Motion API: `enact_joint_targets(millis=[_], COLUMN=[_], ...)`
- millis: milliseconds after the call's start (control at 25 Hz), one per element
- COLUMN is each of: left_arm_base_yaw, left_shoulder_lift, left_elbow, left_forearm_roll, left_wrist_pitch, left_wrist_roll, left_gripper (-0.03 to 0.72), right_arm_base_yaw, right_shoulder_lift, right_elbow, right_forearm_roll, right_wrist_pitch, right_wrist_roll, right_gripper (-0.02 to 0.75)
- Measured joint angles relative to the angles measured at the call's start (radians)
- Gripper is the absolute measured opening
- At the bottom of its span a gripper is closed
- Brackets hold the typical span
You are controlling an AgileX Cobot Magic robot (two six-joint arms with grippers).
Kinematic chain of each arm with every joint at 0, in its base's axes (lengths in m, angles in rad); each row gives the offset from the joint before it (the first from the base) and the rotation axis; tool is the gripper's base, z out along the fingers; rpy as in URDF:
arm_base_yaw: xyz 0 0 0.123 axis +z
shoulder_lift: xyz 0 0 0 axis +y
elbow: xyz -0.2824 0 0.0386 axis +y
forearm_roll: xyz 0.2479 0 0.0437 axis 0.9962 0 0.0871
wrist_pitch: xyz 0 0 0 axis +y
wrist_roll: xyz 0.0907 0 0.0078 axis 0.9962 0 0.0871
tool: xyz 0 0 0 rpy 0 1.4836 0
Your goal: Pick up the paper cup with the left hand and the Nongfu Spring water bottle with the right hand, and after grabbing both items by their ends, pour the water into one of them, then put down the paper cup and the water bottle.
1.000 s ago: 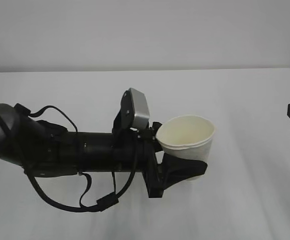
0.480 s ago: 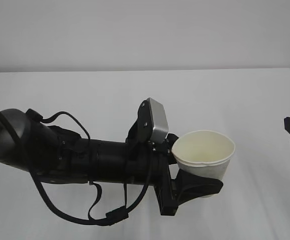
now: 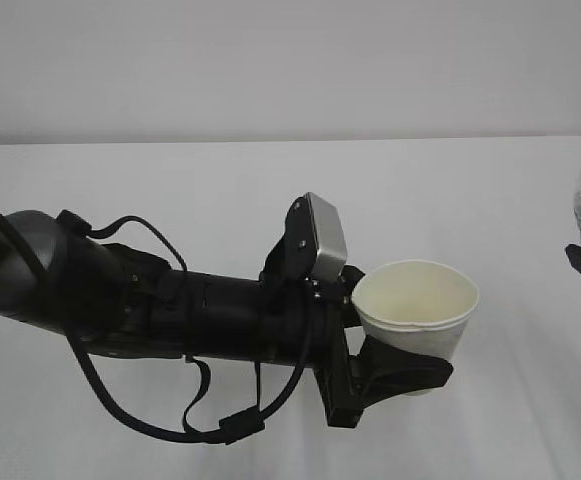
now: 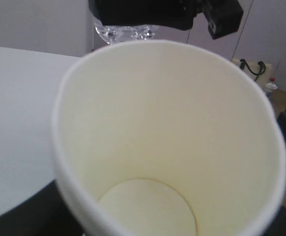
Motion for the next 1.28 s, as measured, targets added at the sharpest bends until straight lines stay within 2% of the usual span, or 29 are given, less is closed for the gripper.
enact_joint_targets(millis=[280,440,600,1280], left_arm_base_yaw=[-0.006,-0.035,-0.054,-0.061], left_shoulder_lift=[0.000,0.000,0.000,0.000], left_elbow=[-0.009,-0.018,-0.027,-0.027], left_forearm_roll=[0.034,0.045,0.032,0.014], left_wrist_pitch=[0.010,0.035,0.043,0.047], left_wrist_roll=[-0.041,-0.050,-0.053,-0.057], left_gripper=[0.481,0.481,0.481,0.481], right_arm_base_yaw=[0.000,0.000,0.000,0.000], right_shoulder_lift=[0.000,0.000,0.000,0.000], right_elbow=[0.000,0.000,0.000,0.000], right_forearm_roll=[-0.001,-0.002,-0.002,-0.002], right_wrist_pitch=[0.002,0.004,0.004,0.006], right_wrist_roll=[-0.127,-0.169,-0.211,-0.340], right_gripper=[0.421,0.421,0.421,0.421])
